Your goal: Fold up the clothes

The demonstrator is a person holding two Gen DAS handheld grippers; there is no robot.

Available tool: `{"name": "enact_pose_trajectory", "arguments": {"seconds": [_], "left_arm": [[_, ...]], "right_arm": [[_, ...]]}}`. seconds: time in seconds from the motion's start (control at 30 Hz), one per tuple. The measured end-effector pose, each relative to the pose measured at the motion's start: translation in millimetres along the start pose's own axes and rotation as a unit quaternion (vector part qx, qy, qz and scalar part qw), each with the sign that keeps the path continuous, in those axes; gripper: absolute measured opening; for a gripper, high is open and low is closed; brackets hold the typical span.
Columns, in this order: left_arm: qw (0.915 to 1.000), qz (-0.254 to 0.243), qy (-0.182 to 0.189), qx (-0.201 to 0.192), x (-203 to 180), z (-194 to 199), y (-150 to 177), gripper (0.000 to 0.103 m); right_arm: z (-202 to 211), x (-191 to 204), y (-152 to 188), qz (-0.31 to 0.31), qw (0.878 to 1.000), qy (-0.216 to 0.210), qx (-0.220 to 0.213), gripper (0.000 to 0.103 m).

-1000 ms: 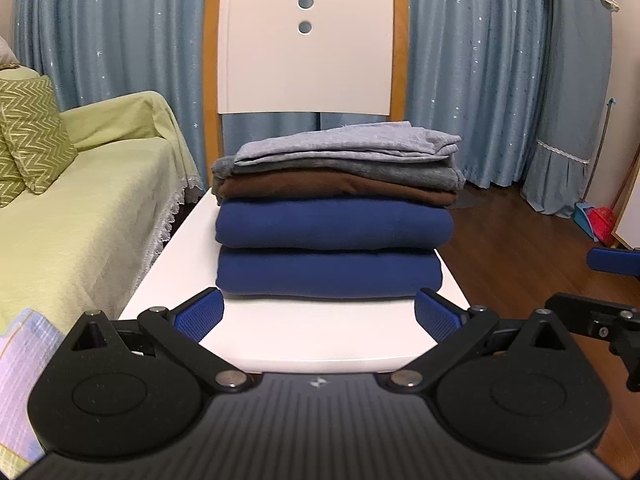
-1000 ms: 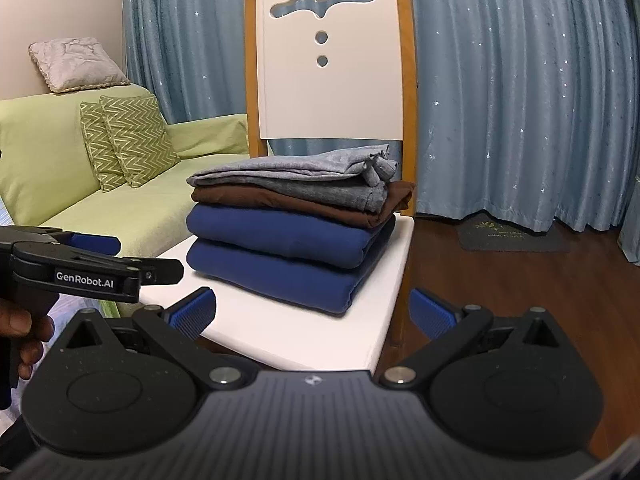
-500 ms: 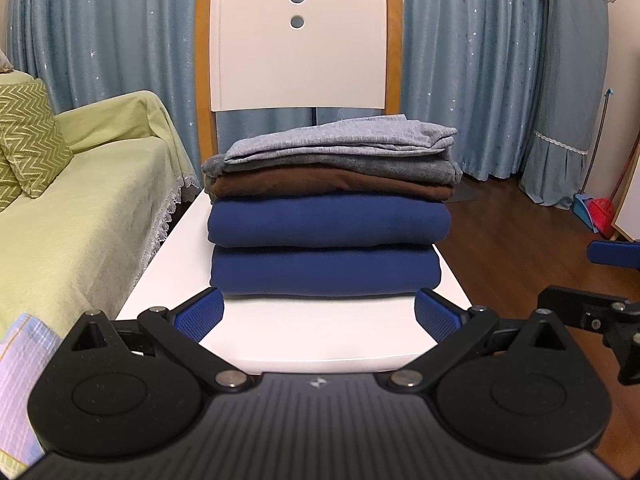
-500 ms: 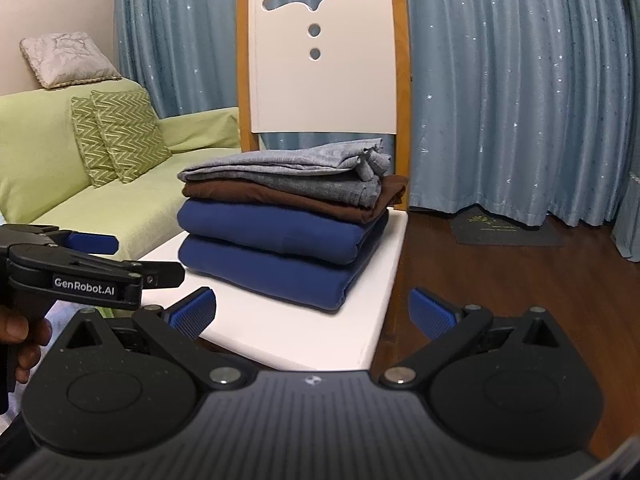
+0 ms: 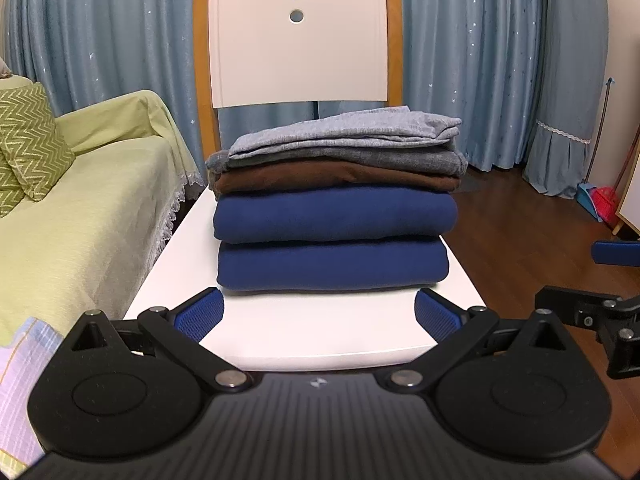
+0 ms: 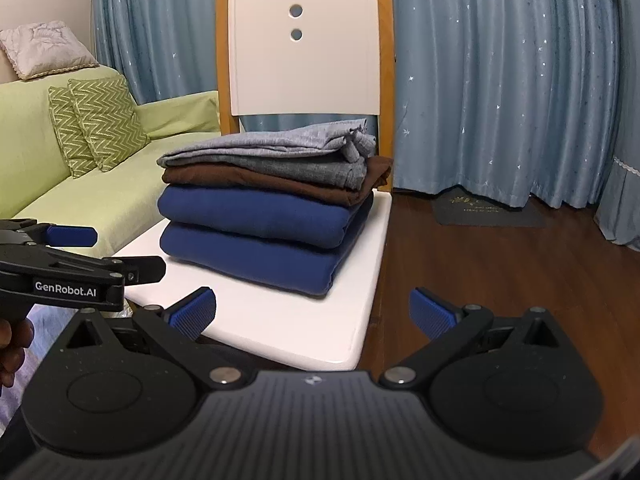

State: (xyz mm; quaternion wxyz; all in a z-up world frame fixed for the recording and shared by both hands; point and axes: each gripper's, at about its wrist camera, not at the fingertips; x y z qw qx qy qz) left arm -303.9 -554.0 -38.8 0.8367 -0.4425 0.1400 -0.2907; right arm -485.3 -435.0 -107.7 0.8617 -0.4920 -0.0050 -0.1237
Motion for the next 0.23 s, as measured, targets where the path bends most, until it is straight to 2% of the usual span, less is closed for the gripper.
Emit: {"name": "enact_pose_trajectory", "arguments": {"seconds": [0.23], "left_arm": [[0.9999, -0.009, -0.005, 0.011, -2.1, -0.5, 4.2, 0.102]], "right_arm": [[-4.9, -1.2, 4.3, -0.005, 1.0, 0.001, 0.013, 0.102]]}}
Point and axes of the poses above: each gripper's, at about its wrist camera, not at the fingertips, and z roughly against the way its jaws point, x to its left, y to its underside, and after that the axes turned 1 degree about -x, right-handed
